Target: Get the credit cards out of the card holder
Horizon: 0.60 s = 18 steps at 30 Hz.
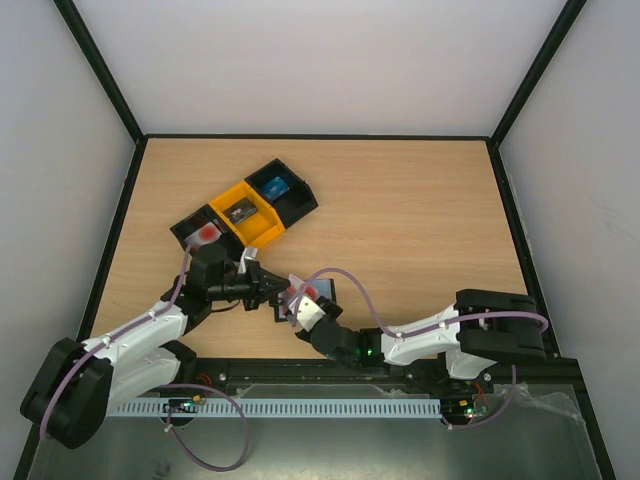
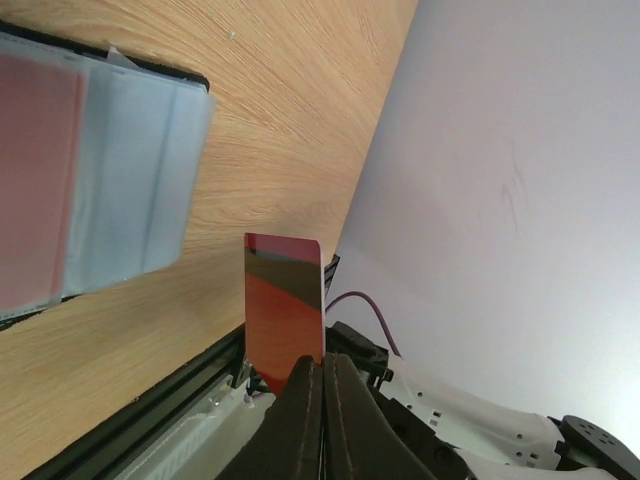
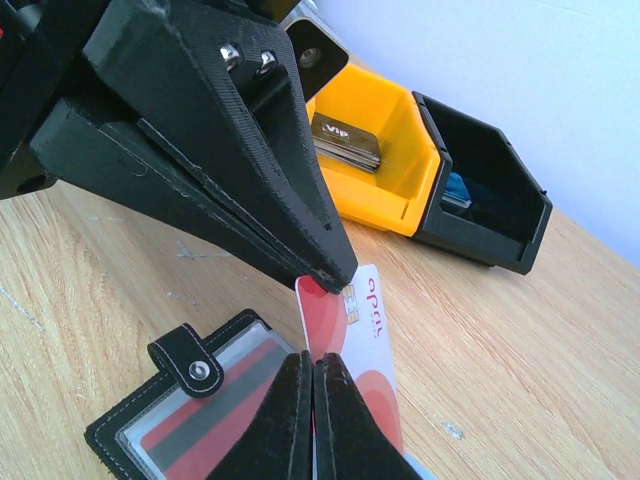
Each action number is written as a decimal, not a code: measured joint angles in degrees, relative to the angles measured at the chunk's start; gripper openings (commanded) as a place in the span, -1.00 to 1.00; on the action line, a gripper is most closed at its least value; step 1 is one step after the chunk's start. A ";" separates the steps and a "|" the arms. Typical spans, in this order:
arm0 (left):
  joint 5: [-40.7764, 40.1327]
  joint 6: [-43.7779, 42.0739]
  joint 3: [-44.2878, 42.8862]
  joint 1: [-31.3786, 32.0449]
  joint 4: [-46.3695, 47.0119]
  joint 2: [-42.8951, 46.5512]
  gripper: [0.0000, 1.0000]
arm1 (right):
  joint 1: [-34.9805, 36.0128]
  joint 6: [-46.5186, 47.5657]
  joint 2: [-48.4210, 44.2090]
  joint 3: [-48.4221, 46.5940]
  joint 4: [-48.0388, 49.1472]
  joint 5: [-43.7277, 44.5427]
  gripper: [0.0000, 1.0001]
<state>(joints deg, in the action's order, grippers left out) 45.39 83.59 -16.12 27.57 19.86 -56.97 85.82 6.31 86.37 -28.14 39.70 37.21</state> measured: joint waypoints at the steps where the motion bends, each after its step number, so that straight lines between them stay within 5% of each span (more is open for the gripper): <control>1: -0.02 0.00 0.22 0.00 0.02 0.00 -0.95 | 0.02 0.02 0.07 0.00 0.07 0.28 -0.93; 10: -0.90 -1.66 0.35 0.00 0.17 0.94 -0.95 | 0.46 -3.45 -0.79 1.36 0.87 2.01 -0.27; 18: -3.37 -8.55 0.02 -0.02 -1.79 1.16 -0.95 | 0.48 -17.35 -10.01 6.14 -2.10 0.92 0.38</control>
<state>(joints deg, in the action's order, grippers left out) 42.02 75.05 -16.10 27.55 18.06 -55.81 86.30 -11.05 76.36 -22.00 37.60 38.13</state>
